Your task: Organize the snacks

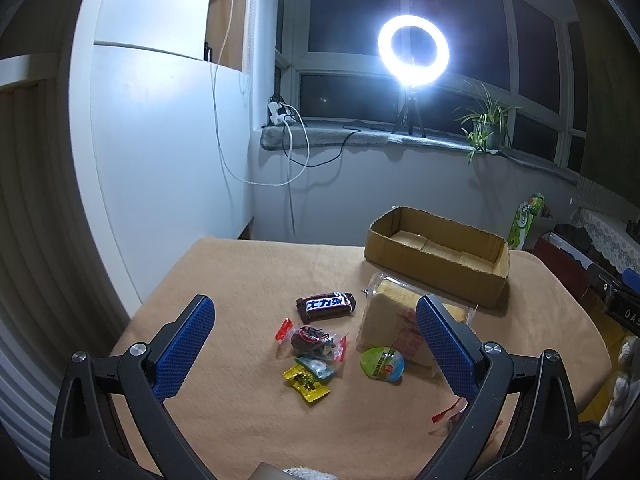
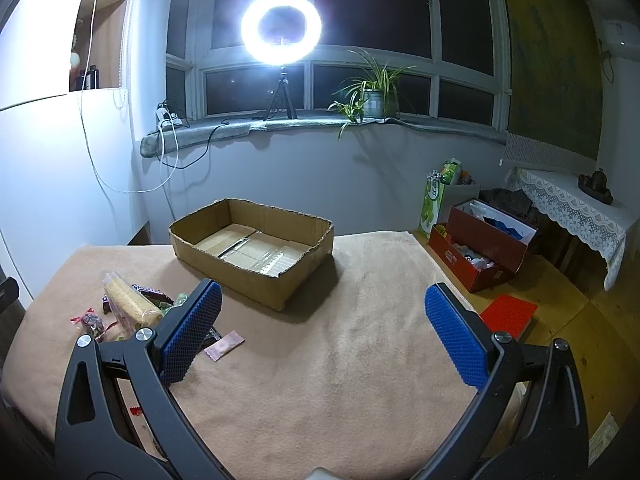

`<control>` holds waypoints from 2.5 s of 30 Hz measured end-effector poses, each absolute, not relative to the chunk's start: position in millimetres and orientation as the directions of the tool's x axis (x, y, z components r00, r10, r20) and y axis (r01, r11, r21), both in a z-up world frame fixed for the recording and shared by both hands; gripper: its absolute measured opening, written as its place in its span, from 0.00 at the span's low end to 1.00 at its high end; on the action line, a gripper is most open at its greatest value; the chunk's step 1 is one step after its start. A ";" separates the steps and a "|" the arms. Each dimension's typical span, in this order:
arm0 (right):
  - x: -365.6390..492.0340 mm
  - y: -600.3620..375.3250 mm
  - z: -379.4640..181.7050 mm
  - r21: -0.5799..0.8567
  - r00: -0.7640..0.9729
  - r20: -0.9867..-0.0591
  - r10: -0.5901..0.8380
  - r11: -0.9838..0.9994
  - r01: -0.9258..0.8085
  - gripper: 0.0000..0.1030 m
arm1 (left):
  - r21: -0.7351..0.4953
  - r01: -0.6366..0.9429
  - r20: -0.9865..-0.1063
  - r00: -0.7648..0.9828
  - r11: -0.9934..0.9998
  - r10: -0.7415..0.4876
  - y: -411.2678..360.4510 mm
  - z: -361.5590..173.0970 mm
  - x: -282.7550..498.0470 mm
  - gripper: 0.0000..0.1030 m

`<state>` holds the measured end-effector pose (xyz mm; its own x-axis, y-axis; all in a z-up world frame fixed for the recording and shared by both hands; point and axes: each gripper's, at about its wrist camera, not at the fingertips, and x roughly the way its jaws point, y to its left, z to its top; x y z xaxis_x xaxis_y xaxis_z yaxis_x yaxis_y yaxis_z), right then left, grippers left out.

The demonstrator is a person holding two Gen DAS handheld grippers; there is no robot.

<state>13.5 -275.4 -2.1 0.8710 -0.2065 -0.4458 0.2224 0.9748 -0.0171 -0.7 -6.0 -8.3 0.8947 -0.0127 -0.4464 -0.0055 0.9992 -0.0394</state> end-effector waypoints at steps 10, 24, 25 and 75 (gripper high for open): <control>13.9 -275.5 -2.3 -0.016 0.870 -0.447 -0.206 0.975 0.222 1.00 | -0.038 0.001 -0.451 0.892 0.999 -0.018 -7.8 -8.5 0.4 0.98; 14.3 -275.6 -1.9 -0.015 0.869 -0.449 -0.205 0.975 0.222 1.00 | -0.036 0.005 -0.453 0.891 0.999 -0.021 -9.6 -8.7 1.6 0.98; 14.3 -275.7 -1.8 -0.015 0.870 -0.449 -0.205 0.975 0.222 1.00 | -0.036 0.005 -0.452 0.892 0.999 -0.021 -9.5 -8.8 1.5 0.98; 10.0 -267.6 -4.0 -0.030 0.865 -0.467 -0.182 0.981 0.191 1.00 | -0.046 0.004 -0.467 0.884 0.999 -0.025 -4.4 -12.1 0.1 0.98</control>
<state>10.0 -267.6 -4.0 0.8652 -0.1824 -0.4671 0.1909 0.9812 -0.0296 0.1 -4.4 -12.1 0.8840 -0.0251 -0.4668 0.0042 0.9989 -0.0459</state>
